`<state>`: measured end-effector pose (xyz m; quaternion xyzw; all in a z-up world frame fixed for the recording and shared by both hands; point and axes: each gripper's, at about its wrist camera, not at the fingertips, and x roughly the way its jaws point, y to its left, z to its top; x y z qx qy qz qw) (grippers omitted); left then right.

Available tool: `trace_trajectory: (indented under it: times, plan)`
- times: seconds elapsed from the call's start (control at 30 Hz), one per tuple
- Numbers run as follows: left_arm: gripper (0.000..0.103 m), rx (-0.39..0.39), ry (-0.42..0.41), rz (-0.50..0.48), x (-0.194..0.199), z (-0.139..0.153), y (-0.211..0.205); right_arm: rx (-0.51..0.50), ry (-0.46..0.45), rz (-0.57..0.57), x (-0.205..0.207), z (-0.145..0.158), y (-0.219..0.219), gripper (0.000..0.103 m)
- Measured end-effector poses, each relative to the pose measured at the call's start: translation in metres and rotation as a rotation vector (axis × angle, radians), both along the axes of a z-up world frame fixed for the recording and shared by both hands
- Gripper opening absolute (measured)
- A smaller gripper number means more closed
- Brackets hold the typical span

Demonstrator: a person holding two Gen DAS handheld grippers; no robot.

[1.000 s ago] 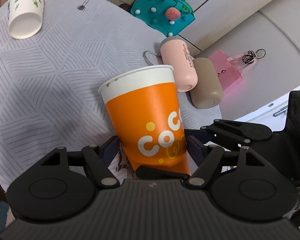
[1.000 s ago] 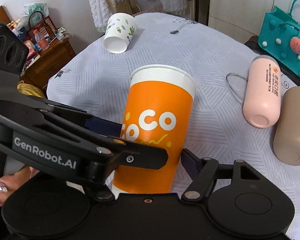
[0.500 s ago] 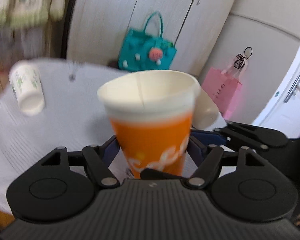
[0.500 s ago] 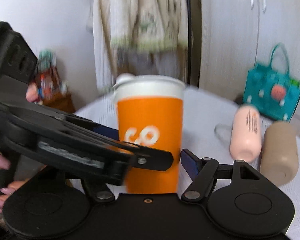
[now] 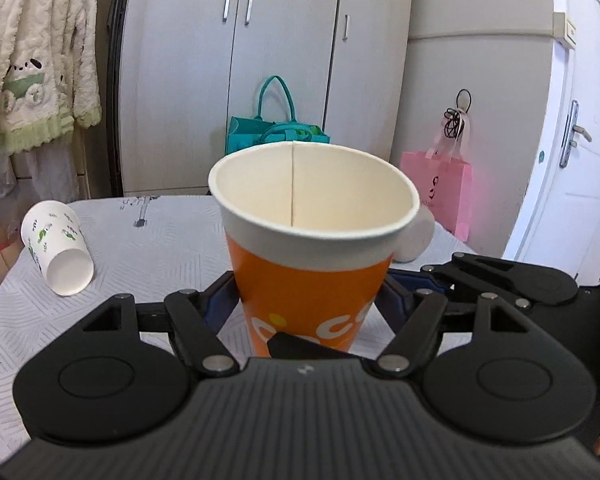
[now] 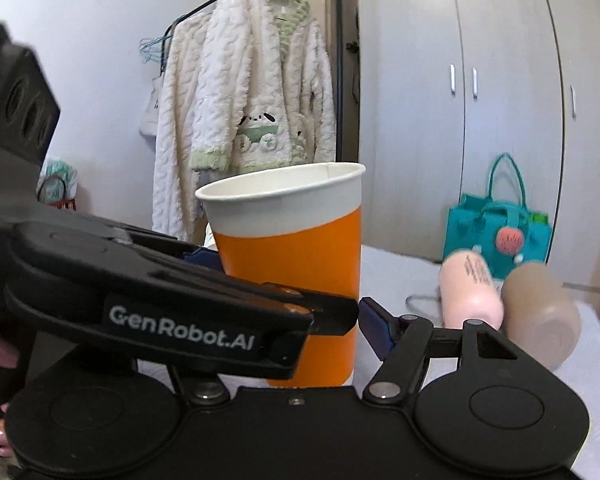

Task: Flip cup upright
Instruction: 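Lower the upright orange cup onto the table with the left gripper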

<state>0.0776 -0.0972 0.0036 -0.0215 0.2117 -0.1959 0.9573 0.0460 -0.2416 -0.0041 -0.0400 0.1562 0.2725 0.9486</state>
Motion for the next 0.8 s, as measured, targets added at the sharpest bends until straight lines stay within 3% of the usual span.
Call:
trace_trajectory:
  times: [0.43, 0.6, 0.8]
  plan:
    - [0.072, 0.029, 0.01, -0.025, 0.006, -0.007, -0.01, 0.087, 0.066, -0.045, 0.01, -0.017, -0.006, 0.072]
    - [0.073, 0.007, 0.018, -0.036, 0.004, -0.004, -0.005, 0.117, 0.057, -0.044, 0.007, -0.017, -0.008, 0.072]
    - [0.073, 0.039, 0.011, -0.081, 0.004, -0.005, -0.004, 0.082, 0.041, -0.044, 0.004, -0.018, -0.006, 0.071]
